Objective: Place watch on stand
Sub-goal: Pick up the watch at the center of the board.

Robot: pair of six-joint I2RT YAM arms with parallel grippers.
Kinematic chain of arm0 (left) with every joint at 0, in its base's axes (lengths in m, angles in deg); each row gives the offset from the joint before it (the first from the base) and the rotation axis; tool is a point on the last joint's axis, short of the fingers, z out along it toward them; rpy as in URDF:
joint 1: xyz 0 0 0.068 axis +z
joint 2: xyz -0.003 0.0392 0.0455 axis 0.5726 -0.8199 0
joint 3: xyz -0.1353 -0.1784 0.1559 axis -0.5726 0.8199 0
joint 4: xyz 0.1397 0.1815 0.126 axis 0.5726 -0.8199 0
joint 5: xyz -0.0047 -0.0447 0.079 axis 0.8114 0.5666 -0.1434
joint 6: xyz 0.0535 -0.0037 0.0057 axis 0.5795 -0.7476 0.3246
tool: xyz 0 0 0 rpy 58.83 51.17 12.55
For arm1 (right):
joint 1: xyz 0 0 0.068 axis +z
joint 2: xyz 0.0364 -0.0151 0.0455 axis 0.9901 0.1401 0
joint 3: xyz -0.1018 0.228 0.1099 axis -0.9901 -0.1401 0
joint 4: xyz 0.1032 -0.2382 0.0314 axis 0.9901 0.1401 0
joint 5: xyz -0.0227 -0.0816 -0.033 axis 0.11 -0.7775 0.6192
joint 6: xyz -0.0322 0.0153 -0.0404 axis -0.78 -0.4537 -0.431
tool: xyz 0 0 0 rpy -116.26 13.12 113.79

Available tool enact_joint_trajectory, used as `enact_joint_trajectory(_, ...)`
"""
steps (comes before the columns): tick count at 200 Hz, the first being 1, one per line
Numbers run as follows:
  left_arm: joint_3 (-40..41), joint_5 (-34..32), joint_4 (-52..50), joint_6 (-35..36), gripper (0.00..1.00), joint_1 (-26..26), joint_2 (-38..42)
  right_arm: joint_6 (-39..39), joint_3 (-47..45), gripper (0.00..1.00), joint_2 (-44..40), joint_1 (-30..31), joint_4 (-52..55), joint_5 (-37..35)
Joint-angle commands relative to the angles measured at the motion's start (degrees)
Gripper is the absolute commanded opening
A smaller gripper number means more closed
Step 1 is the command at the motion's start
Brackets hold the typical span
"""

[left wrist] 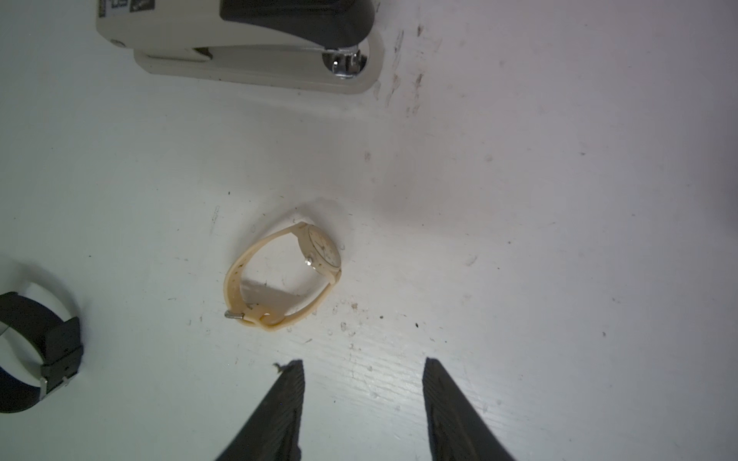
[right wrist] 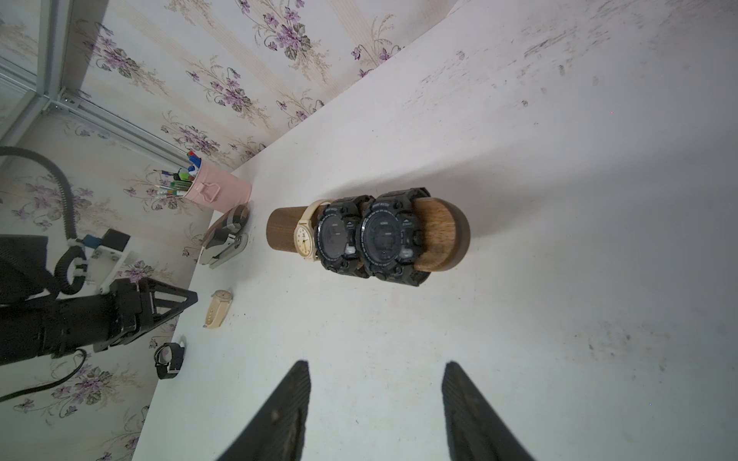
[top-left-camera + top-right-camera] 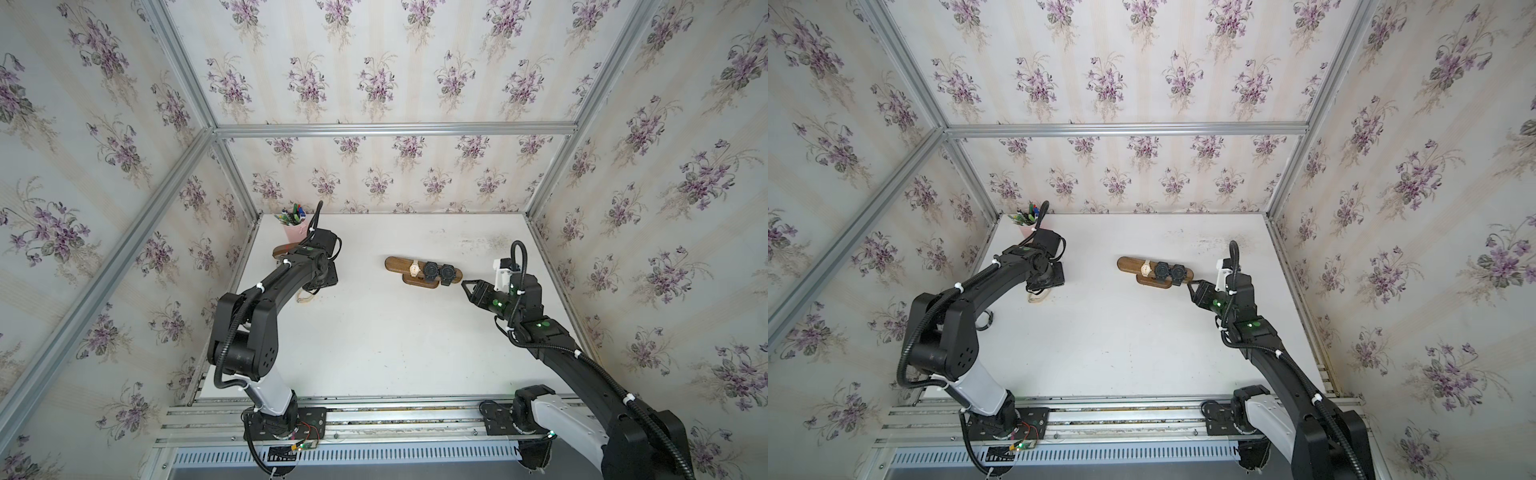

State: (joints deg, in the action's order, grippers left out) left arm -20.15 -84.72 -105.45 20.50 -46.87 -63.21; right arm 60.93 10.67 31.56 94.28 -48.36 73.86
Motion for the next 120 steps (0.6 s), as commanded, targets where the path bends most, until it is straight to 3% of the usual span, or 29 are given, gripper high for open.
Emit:
enact_joint_trajectory(1, -1.73, -1.86, -1.44, -0.76, 0.51, 1.24, -2.62, -0.43, -0.17, 0.55, -0.59, 0.11, -0.52, -0.66)
enact_joint_trajectory(71, -4.79, 0.17, -1.15, -0.85, 0.45, 3.77, -11.0, -1.18, -0.17, 0.55, -0.36, 0.19, -1.06, 0.3)
enact_joint_trajectory(120, -6.02, -0.39, -1.04, -0.53, 0.35, 4.21, -13.78, -1.56, -0.63, 0.55, -1.05, 0.14, -0.45, 0.41)
